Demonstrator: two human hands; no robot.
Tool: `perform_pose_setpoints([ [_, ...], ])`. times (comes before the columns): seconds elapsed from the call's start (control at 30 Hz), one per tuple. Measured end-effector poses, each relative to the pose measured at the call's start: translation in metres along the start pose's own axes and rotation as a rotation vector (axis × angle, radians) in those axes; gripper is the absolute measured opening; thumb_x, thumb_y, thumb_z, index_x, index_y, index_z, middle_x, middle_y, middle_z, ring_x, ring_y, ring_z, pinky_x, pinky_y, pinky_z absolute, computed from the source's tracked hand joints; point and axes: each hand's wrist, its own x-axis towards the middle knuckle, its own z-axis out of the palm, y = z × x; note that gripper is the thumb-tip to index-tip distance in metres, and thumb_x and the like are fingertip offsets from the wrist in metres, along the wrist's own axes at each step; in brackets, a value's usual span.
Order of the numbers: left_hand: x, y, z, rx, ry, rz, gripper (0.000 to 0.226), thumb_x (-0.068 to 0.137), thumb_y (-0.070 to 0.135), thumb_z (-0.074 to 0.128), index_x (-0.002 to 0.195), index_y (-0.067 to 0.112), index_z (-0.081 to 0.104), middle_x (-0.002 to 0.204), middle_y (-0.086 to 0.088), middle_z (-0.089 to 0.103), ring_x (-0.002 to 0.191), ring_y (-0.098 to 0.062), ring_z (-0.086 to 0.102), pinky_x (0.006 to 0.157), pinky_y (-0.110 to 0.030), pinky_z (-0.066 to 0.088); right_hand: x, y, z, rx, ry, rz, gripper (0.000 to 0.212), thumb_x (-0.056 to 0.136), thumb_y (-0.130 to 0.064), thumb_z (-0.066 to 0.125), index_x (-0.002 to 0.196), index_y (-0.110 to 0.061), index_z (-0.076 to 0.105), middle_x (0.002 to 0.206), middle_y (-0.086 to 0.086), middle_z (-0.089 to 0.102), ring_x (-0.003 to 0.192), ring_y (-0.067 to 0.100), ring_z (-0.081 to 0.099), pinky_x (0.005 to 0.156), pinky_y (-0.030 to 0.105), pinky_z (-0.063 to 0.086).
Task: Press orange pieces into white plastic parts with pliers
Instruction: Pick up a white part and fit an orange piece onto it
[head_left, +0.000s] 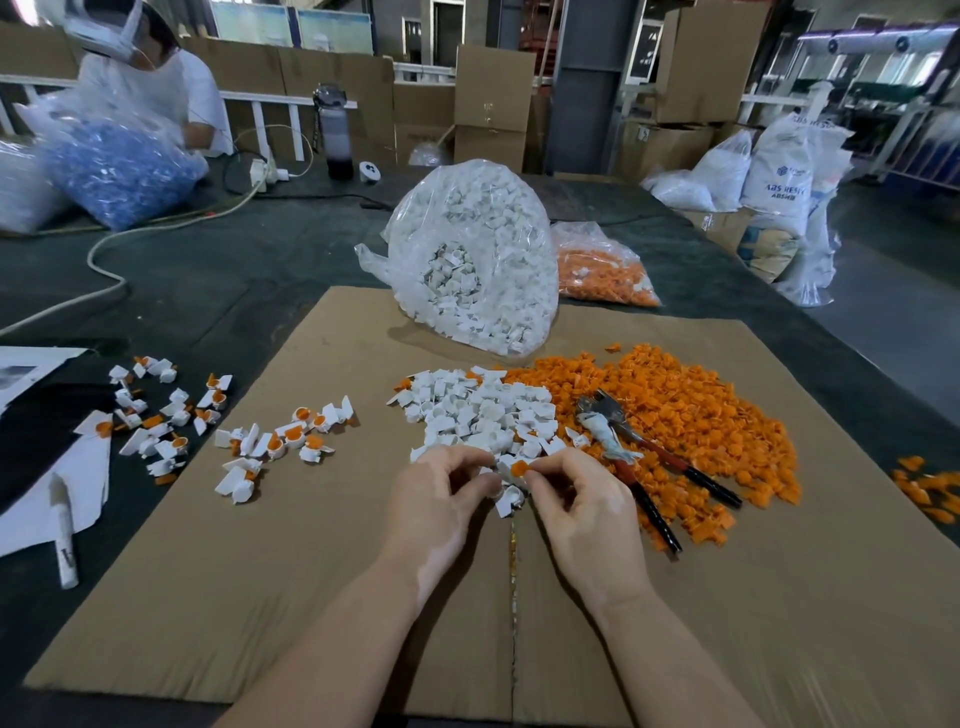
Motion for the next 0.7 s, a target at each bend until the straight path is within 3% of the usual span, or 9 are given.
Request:
perform_pose_setpoints([
  [0.13, -0.0002, 0.0016, -0.0021, -0.006, -0.043, 0.034, 0.020, 0.081, 0.012, 0.070, 0.097, 0.025, 0.067, 0.081, 0.007, 0.064, 0.078, -0.007, 0.060, 0.065, -0.004, 0.041, 0.0004, -0.0005, 0.0005, 0.010, -0.029, -0.027, 0.003, 0.084, -0.011, 0.067, 0.081, -0.012, 0.067, 0.076, -0.005, 0.064, 0.074, 0.008, 0.059, 0.066, 0.028, 0.050],
  [0.3, 0.0001, 0.0031, -0.0036, -0.173, -0.109, -0.013, 0.021, 0.083, 0.003, 0.066, 0.084, 0.024, 0.064, 0.076, -0.009, 0.067, 0.071, -0.016, 0.064, 0.063, -0.012, 0.049, 0.0007, 0.0002, 0.0007, -0.034, -0.057, -0.064, 0.004, 0.084, -0.010, 0.067, 0.080, -0.012, 0.067, 0.075, -0.004, 0.063, 0.073, 0.009, 0.058, 0.065, 0.025, 0.048],
  [0.4, -0.0001, 0.0018, -0.0033, -0.280, -0.154, -0.050, 0.015, 0.086, -0.002, 0.059, 0.085, 0.013, 0.060, 0.065, -0.005, 0.064, 0.064, -0.015, 0.063, 0.060, -0.018, 0.051, 0.0004, -0.0002, 0.0019, -0.103, -0.041, -0.096, 0.008, 0.083, -0.011, 0.068, 0.075, -0.012, 0.065, 0.070, -0.006, 0.061, 0.070, 0.009, 0.055, 0.063, 0.021, 0.044],
  [0.57, 0.0003, -0.0006, 0.0011, -0.278, -0.191, -0.064, 0.010, 0.089, 0.000, 0.057, 0.086, 0.010, 0.056, 0.063, -0.005, 0.059, 0.061, -0.013, 0.064, 0.064, -0.023, 0.052, -0.0005, -0.0012, 0.0036, -0.224, 0.003, -0.140, 0.017, 0.079, -0.006, 0.071, 0.069, -0.011, 0.059, 0.064, -0.005, 0.056, 0.062, 0.010, 0.049, 0.060, 0.019, 0.035],
  [0.7, -0.0031, -0.0007, 0.0006, -0.264, -0.181, -0.051, 0.012, 0.089, -0.001, 0.057, 0.085, 0.011, 0.057, 0.064, -0.006, 0.059, 0.061, -0.013, 0.063, 0.065, -0.023, 0.052, -0.0010, -0.0028, 0.0040, -0.280, 0.027, -0.226, 0.024, 0.073, 0.000, 0.073, 0.062, -0.008, 0.053, 0.057, 0.000, 0.051, 0.055, 0.016, 0.048, 0.055, 0.026, 0.038],
])
